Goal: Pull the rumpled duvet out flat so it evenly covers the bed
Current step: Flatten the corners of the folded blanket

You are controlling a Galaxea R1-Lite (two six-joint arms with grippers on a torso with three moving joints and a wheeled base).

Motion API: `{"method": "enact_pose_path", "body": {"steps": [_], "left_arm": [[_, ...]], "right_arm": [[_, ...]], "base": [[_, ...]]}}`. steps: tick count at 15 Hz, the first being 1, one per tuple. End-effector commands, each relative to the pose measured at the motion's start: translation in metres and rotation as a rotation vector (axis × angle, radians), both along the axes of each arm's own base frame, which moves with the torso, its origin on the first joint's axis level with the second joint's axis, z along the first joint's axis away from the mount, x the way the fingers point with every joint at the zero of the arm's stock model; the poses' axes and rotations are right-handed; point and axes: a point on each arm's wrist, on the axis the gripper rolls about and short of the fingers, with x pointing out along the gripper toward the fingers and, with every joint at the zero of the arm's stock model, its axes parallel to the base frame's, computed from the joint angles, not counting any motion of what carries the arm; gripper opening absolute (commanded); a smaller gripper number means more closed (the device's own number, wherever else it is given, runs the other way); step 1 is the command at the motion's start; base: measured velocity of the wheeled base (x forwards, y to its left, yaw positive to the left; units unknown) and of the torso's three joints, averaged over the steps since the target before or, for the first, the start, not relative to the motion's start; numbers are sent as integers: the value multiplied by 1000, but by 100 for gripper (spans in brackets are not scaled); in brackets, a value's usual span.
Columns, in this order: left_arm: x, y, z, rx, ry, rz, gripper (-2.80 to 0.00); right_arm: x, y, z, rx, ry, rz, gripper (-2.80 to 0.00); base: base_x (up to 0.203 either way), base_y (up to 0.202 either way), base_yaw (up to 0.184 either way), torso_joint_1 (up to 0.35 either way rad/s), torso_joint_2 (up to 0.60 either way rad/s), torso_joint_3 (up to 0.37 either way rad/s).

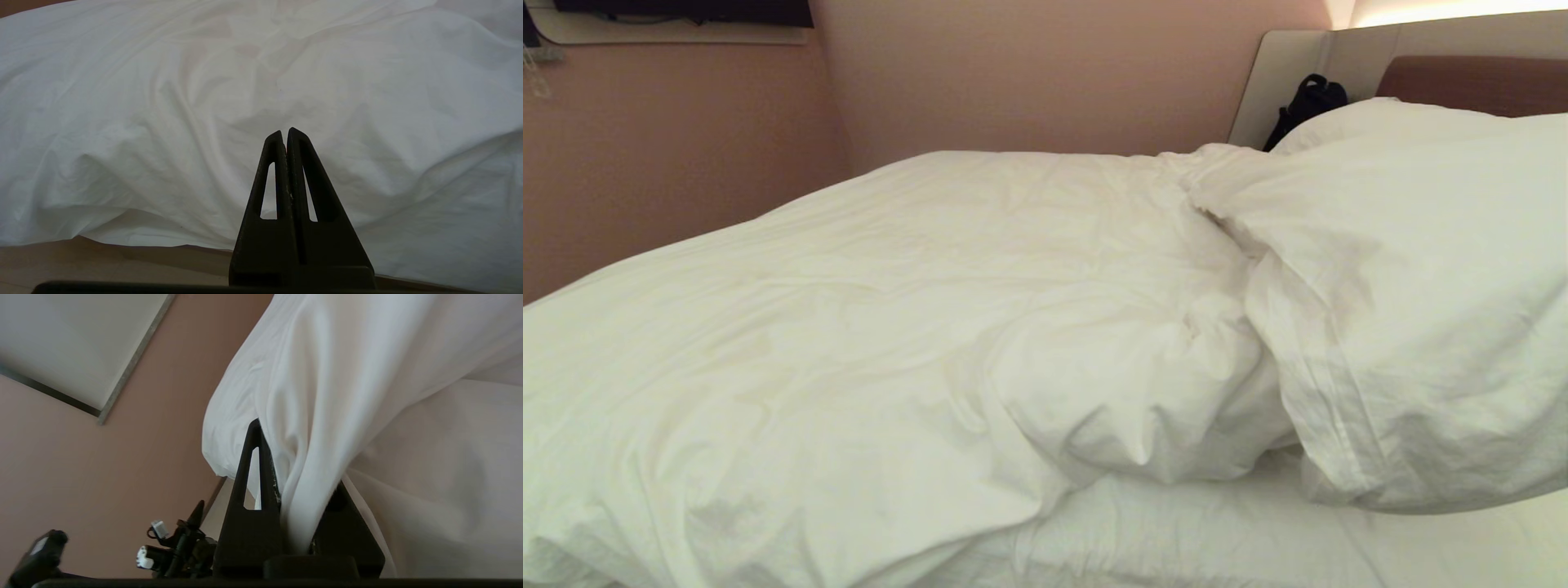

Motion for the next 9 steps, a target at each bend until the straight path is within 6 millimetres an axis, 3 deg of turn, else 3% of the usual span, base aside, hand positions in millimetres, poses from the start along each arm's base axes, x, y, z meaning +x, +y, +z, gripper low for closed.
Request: {"method": "enact_pose_path", "body": {"steps": [1,5,9], "left_arm": [[0,0,0,0,-1,1,-280],[0,0,0,0,-1,1,-280],[0,0,0,0,-1,1,-280]], "right_arm": [[-12,9,7,44,36,11,-280],[-20,15,11,50,36,13,-280],[-1,1,-13,91,91,-31,-280]], "base": [[0,0,0,0,0,0],[0,0,0,0,0,0],[0,0,0,0,0,0]]}}
